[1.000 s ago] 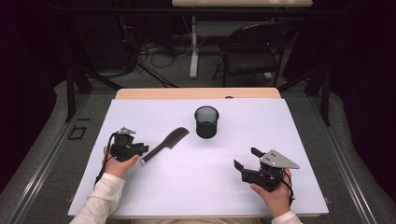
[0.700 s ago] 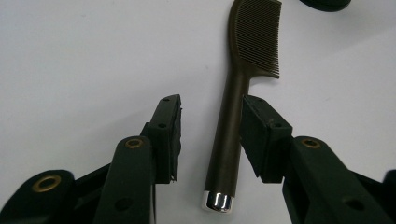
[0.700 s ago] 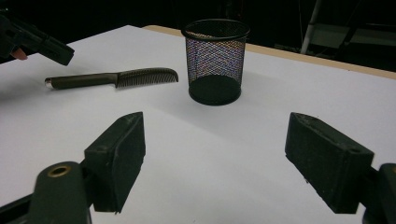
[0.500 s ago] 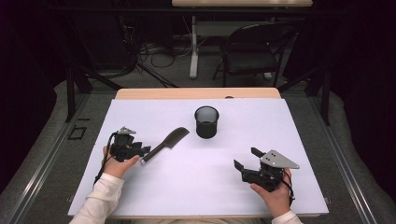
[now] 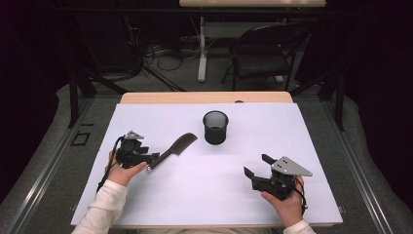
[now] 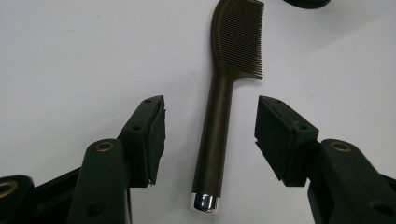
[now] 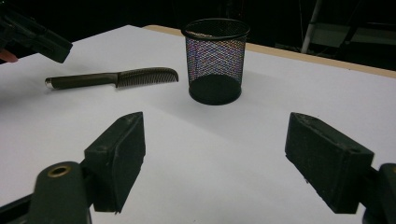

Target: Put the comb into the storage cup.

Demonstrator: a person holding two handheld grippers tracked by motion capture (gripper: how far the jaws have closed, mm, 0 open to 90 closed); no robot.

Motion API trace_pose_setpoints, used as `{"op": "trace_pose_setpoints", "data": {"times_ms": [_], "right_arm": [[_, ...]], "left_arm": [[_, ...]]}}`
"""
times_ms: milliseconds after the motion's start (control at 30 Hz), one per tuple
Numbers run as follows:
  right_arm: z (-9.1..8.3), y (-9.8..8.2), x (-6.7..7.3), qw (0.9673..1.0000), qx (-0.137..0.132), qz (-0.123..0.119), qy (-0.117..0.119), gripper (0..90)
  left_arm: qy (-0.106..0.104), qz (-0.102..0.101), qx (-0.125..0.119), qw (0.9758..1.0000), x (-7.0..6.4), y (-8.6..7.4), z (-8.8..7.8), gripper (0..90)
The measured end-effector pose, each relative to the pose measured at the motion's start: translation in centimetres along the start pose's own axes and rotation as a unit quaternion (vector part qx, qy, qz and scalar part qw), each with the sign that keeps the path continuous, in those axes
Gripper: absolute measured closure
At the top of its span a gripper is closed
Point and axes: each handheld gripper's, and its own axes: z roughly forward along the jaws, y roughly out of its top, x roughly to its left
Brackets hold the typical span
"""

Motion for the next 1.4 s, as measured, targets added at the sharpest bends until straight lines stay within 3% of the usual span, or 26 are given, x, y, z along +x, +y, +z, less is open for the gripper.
{"op": "trace_pose_setpoints", "data": {"times_ms": [100, 233, 733, 1033, 1233, 1400], "right_arm": [[0.0, 0.0, 0.0, 1.0, -0.002, 0.0, 0.0, 20.1], [0.0, 0.0, 0.0, 1.0, -0.002, 0.0, 0.0, 20.1], [0.1, -0.1, 0.0, 1.0, 0.003, 0.001, 0.0, 20.1], [0.1, -0.1, 0.0, 1.0, 0.003, 0.002, 0.001, 20.2], [0.1, -0.1, 0.0, 1.0, 0.004, 0.002, 0.001, 20.2], [0.2, -0.1, 0.0, 1.0, 0.004, 0.002, 0.001, 20.1]], "left_arm": [[-0.001, 0.008, 0.0, 1.0, -0.2, 0.1, -0.1, 41.8], [-0.012, 0.005, 0.014, 0.9998, -0.3, 0.3, 0.1, 30.3], [0.001, 0.025, 0.039, 0.9989, -0.5, 1.0, 0.4, 8.4], [0.003, 0.038, 0.042, 0.9984, -0.8, 2.2, 0.4, 3.8], [-0.011, 0.05, 0.041, 0.9978, -1.0, 3.3, 0.3, 0.5], [-0.016, 0.042, 0.055, 0.9975, -0.9, 3.9, 0.3, 0.6]]}}
